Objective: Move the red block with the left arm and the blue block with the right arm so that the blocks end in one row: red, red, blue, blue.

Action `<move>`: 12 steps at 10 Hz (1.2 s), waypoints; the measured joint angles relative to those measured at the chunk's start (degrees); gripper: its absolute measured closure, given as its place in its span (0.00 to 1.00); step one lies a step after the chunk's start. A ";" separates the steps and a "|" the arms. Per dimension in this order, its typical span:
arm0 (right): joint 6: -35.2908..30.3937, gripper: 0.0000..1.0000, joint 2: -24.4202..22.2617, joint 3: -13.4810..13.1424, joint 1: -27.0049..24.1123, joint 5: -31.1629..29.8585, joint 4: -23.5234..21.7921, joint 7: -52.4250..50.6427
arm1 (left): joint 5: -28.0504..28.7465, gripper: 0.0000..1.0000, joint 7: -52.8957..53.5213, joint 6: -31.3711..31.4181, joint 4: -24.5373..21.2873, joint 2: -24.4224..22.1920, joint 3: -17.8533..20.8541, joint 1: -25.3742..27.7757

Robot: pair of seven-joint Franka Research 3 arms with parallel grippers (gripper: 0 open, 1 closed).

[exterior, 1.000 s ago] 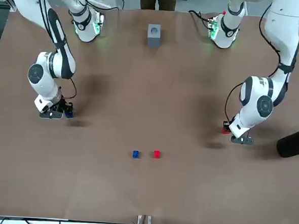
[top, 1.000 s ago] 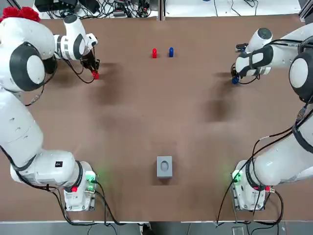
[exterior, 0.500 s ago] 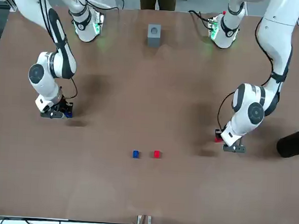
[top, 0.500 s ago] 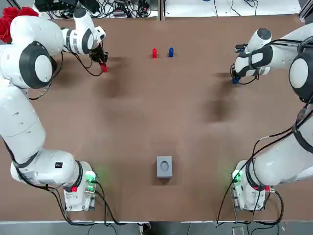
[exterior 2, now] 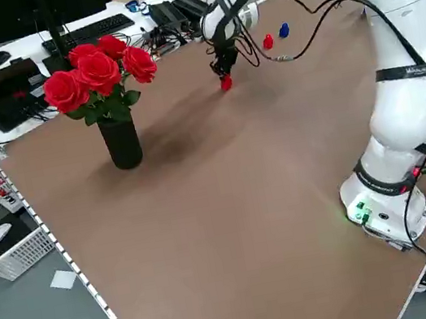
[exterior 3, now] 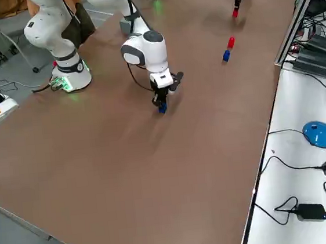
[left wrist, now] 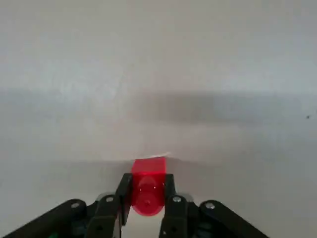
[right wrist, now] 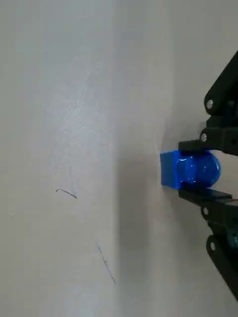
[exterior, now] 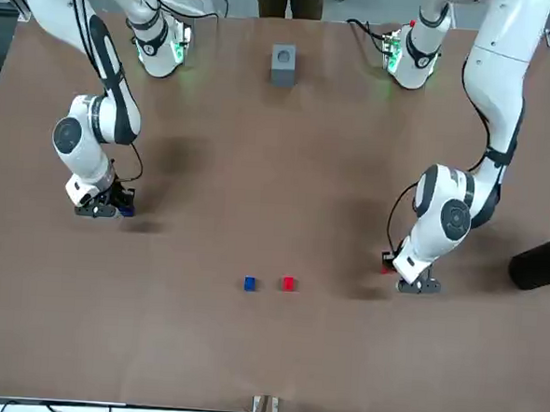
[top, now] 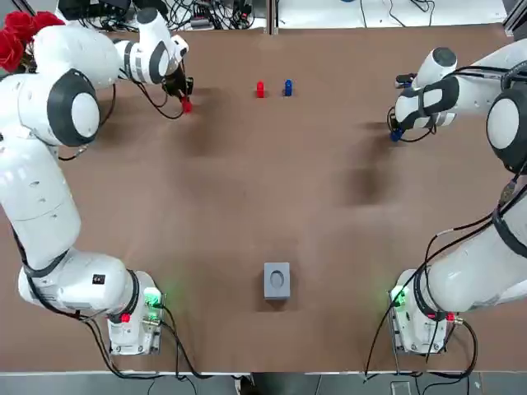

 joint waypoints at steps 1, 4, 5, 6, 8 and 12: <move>0.01 0.66 0.00 0.14 0.16 0.00 0.00 0.00 | 0.00 0.70 -0.90 0.02 1.14 0.73 -0.52 -0.28; 0.22 0.66 0.00 0.59 0.43 0.23 0.06 0.00 | 0.00 0.70 -2.27 0.07 3.60 2.36 -1.49 -1.34; 0.30 0.66 0.00 0.94 0.53 0.87 0.24 0.00 | 0.00 0.70 -3.25 0.09 4.98 3.26 -1.58 -2.33; 0.32 0.66 0.00 1.60 0.66 1.98 0.58 0.00 | 0.18 0.70 -3.98 0.09 6.47 4.20 -1.60 -3.33; 0.31 0.66 0.01 2.67 1.18 3.73 1.44 0.00 | 1.49 0.70 -5.65 0.10 8.99 5.77 -1.66 -4.89; 0.29 0.66 1.43 2.83 3.13 5.67 3.58 0.08 | 4.30 0.70 -8.44 0.12 13.14 8.38 -1.77 -8.34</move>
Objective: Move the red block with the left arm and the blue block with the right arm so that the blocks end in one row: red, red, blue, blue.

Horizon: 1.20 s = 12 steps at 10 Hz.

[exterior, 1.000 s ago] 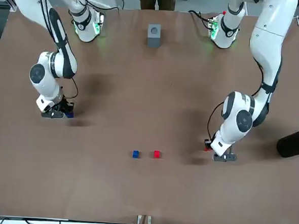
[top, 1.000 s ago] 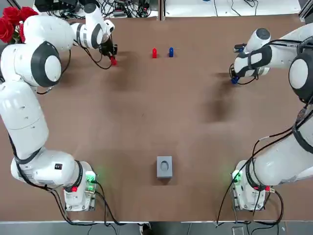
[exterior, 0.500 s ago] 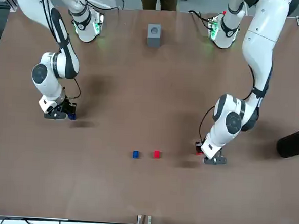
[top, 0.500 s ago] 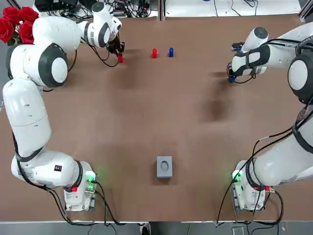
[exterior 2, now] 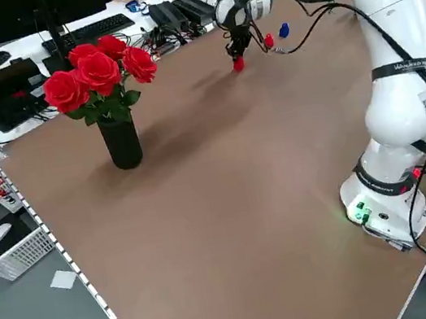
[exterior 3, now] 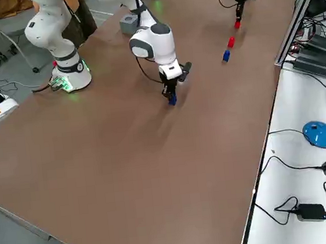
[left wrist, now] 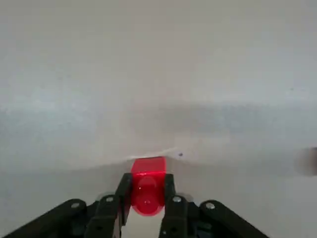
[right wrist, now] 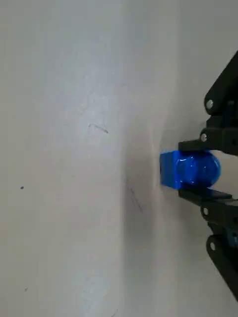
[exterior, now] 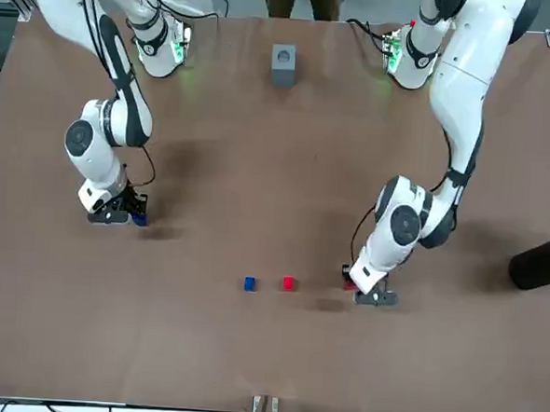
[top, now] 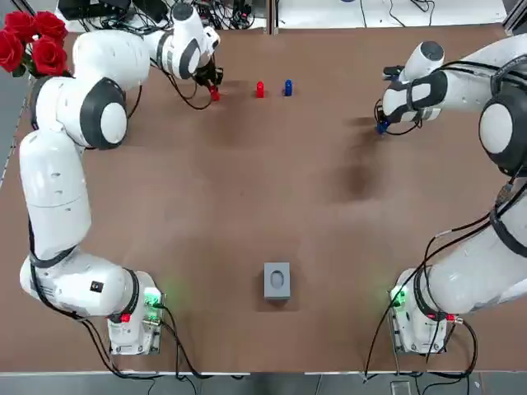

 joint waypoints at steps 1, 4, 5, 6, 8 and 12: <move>0.00 0.66 0.67 0.21 0.42 0.18 0.80 0.54 | 0.02 0.70 0.00 0.04 0.75 0.41 0.00 -0.50; -0.16 0.66 2.44 2.40 1.10 0.34 3.31 3.66 | 0.05 0.70 0.00 0.05 4.21 2.61 0.35 -2.31; -0.84 0.66 3.17 2.96 1.24 0.41 4.43 4.46 | 0.06 0.70 0.00 0.05 4.74 2.90 0.44 -2.52; -1.82 0.66 3.89 3.22 1.49 0.44 5.73 5.34 | 0.14 0.70 0.00 0.05 5.05 3.11 0.46 -2.53; -3.04 0.66 5.12 3.54 2.51 0.53 8.01 7.93 | 0.28 0.70 0.10 0.04 5.32 3.29 0.47 -2.65; -5.66 0.66 8.31 4.05 5.03 0.55 13.69 14.18 | 0.36 0.70 0.10 0.02 5.74 3.56 0.53 -3.68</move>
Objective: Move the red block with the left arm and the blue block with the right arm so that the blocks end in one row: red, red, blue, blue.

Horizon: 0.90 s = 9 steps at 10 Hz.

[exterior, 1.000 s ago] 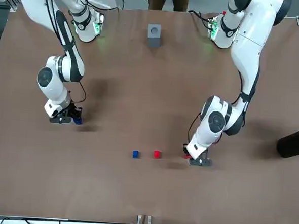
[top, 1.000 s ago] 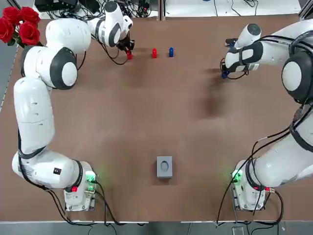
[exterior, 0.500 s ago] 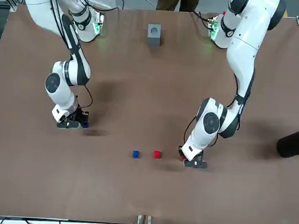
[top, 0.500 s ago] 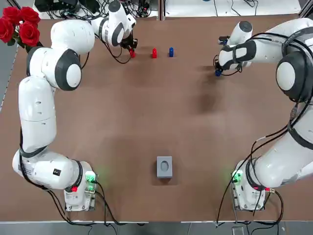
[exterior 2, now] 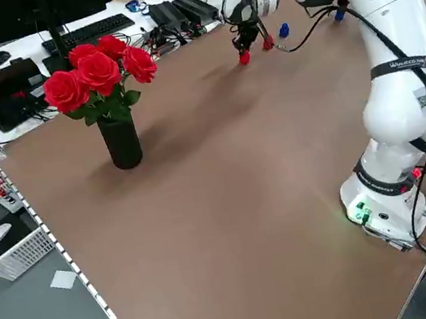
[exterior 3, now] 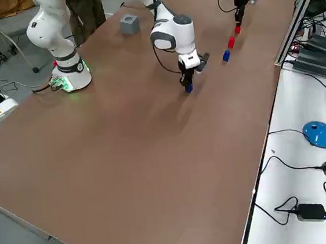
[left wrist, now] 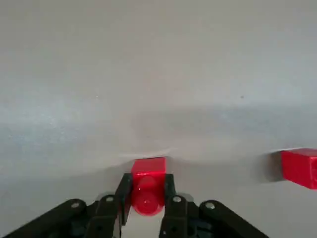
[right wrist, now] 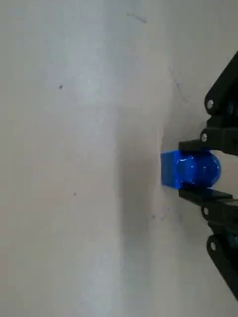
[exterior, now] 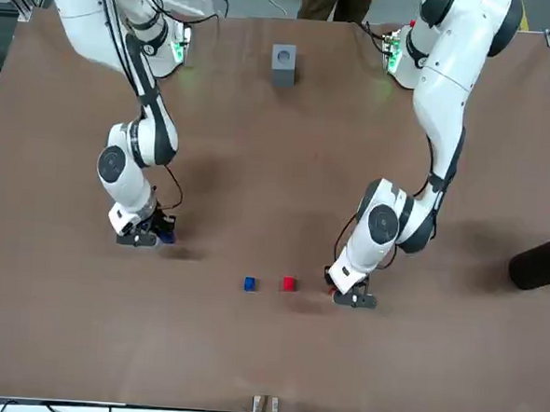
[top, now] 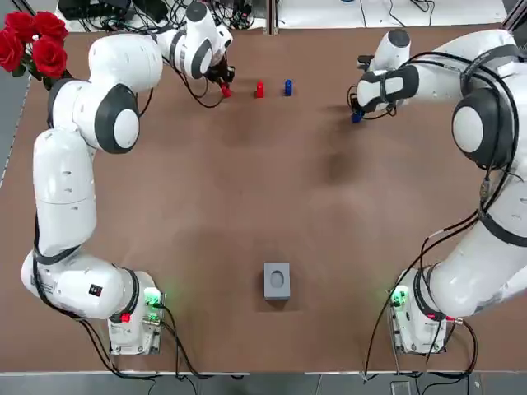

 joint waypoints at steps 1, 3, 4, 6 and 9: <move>-1.08 0.66 0.84 0.33 0.23 0.00 1.65 1.07 | 0.00 0.70 0.00 -0.10 0.38 0.21 0.00 -0.06; -3.63 0.66 2.56 0.66 1.12 0.00 5.05 3.37 | 0.00 0.70 0.01 -1.24 3.24 1.80 0.35 -0.89; -4.65 0.66 3.57 0.76 1.74 -0.03 6.90 4.98 | 0.00 0.70 0.01 -1.74 4.39 2.39 0.88 -1.41; -5.53 0.66 6.04 0.81 2.83 -0.10 11.08 7.47 | 0.00 0.70 0.01 -1.81 5.94 3.29 1.36 -1.97; -9.16 0.66 10.20 0.91 5.31 -0.58 18.72 13.05 | 0.00 0.70 0.01 -2.64 8.71 4.75 3.38 -3.93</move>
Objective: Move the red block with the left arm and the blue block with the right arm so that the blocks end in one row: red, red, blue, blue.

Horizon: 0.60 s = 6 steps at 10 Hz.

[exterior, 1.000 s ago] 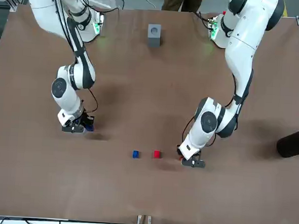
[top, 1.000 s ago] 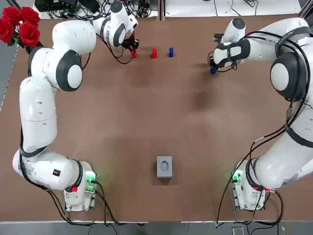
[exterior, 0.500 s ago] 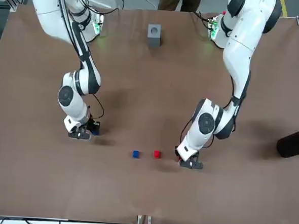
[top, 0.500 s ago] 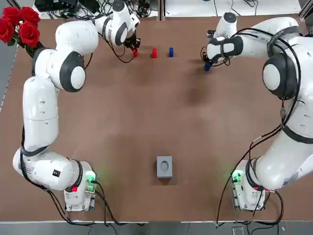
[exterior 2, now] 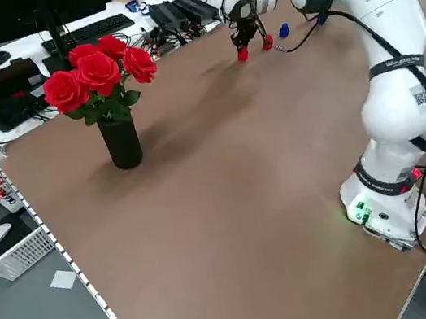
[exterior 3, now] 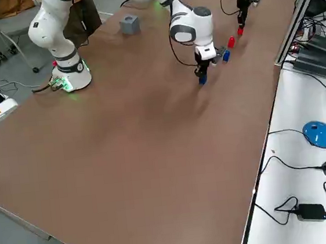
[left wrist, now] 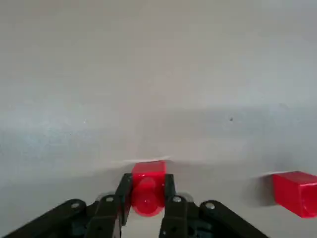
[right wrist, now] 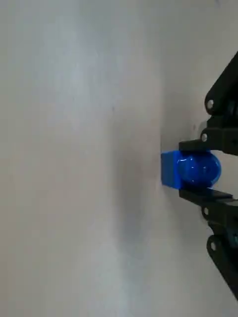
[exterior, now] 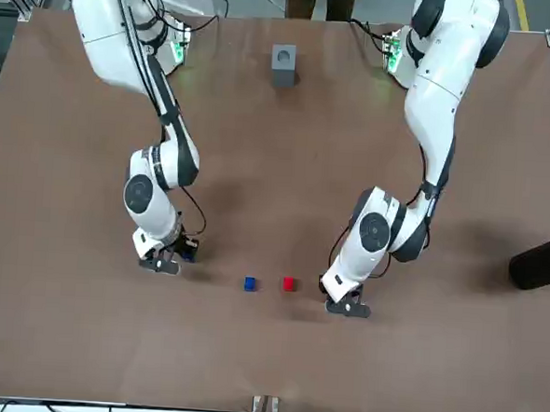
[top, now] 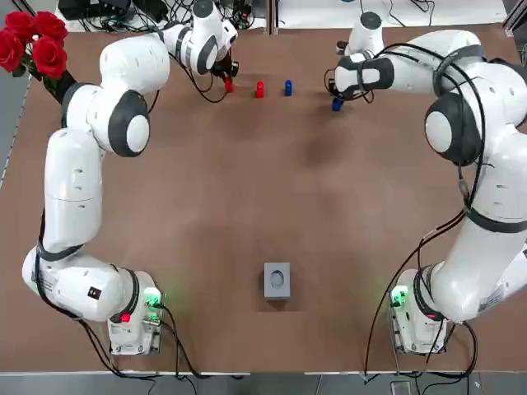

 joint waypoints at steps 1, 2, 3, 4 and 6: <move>-1.10 0.66 1.30 0.02 1.04 -0.42 2.38 2.22 | 0.00 0.70 0.00 -0.08 0.59 0.31 1.24 -1.14; -1.90 0.66 2.38 0.02 1.69 -1.00 4.29 3.63 | 0.00 0.70 0.00 -0.13 0.84 0.41 1.76 -1.65; -3.16 0.66 3.23 0.02 1.87 -1.28 6.00 4.28 | 0.00 0.70 0.00 -0.13 1.13 0.59 1.83 -1.73; -4.59 0.66 4.13 0.01 1.90 -1.33 7.82 4.34 | 0.00 0.70 0.00 -0.13 1.71 0.93 1.85 -1.76; -7.08 0.66 5.97 0.00 2.03 -1.57 11.38 4.37 | 0.00 0.70 0.00 -0.13 3.49 1.93 1.85 -1.93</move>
